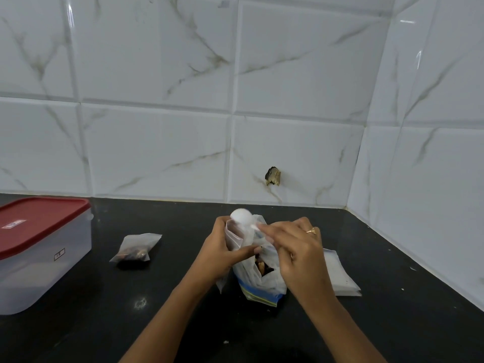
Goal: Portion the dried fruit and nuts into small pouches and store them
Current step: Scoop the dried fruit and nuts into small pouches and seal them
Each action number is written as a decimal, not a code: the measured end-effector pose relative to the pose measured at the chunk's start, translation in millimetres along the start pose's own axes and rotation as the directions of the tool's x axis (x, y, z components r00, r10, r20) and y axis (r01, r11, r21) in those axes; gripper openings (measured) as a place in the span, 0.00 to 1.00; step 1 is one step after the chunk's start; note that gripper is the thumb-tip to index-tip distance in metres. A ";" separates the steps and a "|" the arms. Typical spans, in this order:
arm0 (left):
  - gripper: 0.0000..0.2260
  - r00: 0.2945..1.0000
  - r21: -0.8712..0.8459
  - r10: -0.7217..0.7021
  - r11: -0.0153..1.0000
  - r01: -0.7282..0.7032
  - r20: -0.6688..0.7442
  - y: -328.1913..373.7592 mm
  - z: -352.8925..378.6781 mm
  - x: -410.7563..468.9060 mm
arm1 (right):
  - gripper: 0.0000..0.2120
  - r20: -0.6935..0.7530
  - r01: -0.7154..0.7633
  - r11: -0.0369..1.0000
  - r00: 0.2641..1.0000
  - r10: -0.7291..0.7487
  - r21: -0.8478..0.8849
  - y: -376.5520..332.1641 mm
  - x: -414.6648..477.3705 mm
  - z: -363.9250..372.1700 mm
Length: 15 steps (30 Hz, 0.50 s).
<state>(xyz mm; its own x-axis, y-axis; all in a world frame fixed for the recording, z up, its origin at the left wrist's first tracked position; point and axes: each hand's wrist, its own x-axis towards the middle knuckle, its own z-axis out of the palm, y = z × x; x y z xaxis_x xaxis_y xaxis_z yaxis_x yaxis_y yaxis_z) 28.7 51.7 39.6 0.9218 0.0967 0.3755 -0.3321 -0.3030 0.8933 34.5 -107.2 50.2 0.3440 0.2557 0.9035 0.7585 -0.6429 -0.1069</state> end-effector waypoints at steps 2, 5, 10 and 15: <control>0.26 1.000 0.018 0.002 1.000 -0.002 -0.017 1.0 -0.8 -0.6 | 0.14 0.058 -0.269 0.915 0.963 0.264 0.299 -2.6 2.0 -5.2; 0.26 0.999 0.065 -0.005 0.998 0.007 -0.039 -1.0 -1.7 0.8 | 0.16 0.329 -0.644 0.526 0.751 0.573 0.555 -3.7 6.0 -13.4; 0.29 0.991 0.105 -0.008 0.994 0.022 -0.131 -10.6 -1.2 3.0 | 0.14 0.378 -0.793 0.519 0.609 0.698 0.319 3.8 -1.7 -2.8; 0.39 0.983 0.136 -0.089 0.984 0.112 -0.162 -14.6 -5.1 6.6 | 0.15 0.469 -0.521 0.832 0.696 0.544 -0.191 0.2 -14.3 14.7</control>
<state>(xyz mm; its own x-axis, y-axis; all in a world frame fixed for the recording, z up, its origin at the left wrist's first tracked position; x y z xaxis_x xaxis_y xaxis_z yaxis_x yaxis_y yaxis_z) 38.6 61.6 30.2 0.9029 0.2760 0.3296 -0.1968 -0.4163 0.8877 37.9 -100.3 31.1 0.9116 0.1667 0.3758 0.3455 -0.8062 -0.4804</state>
